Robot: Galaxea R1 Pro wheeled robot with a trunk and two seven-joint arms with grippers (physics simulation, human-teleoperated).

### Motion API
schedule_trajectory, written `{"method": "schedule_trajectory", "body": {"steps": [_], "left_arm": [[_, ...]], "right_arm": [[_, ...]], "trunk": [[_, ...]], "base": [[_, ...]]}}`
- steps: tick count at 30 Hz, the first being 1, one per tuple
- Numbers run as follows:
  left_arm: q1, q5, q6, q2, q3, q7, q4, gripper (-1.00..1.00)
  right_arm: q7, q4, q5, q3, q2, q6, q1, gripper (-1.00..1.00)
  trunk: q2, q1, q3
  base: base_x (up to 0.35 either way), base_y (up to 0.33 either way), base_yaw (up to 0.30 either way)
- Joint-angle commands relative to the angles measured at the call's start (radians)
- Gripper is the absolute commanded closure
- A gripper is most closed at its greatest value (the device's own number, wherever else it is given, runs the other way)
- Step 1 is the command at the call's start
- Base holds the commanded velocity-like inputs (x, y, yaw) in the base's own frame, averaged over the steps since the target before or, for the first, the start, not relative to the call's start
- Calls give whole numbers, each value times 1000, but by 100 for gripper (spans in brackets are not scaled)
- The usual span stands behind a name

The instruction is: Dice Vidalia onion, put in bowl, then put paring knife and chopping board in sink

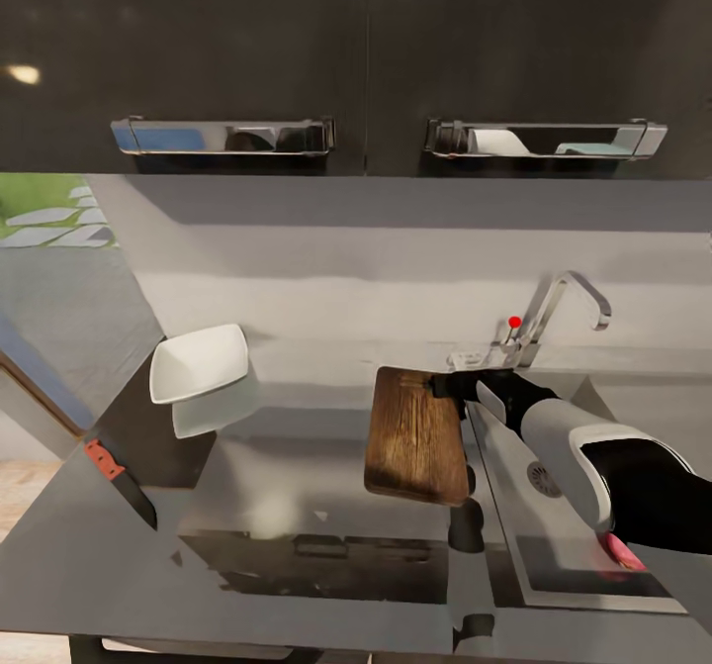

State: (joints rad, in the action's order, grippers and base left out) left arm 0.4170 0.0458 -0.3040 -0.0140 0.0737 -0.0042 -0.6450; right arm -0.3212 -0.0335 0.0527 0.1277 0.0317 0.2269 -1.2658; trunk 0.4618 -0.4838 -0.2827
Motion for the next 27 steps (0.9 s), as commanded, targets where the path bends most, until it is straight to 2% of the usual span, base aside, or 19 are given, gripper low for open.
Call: {"method": "schedule_trajectory", "body": {"steps": [1, 11, 27], "left_arm": [[0, 5, -1, 0, 2, 0, -1, -100], [0, 5, -1, 0, 0, -2, 15, -100], [0, 5, -1, 0, 0, -2, 21, -100]], "right_arm": [[-2, 12, 6, 17, 0, 10, 0, 100], [-4, 12, 6, 17, 0, 9, 0, 100], [-4, 11, 6, 17, 0, 10, 0, 100]], "trunk": [[1, -1, 0], [1, -1, 16], [1, -1, 42]], "base": [[0, 0, 0], [-18, 0, 0], [-304, 0, 0]]}}
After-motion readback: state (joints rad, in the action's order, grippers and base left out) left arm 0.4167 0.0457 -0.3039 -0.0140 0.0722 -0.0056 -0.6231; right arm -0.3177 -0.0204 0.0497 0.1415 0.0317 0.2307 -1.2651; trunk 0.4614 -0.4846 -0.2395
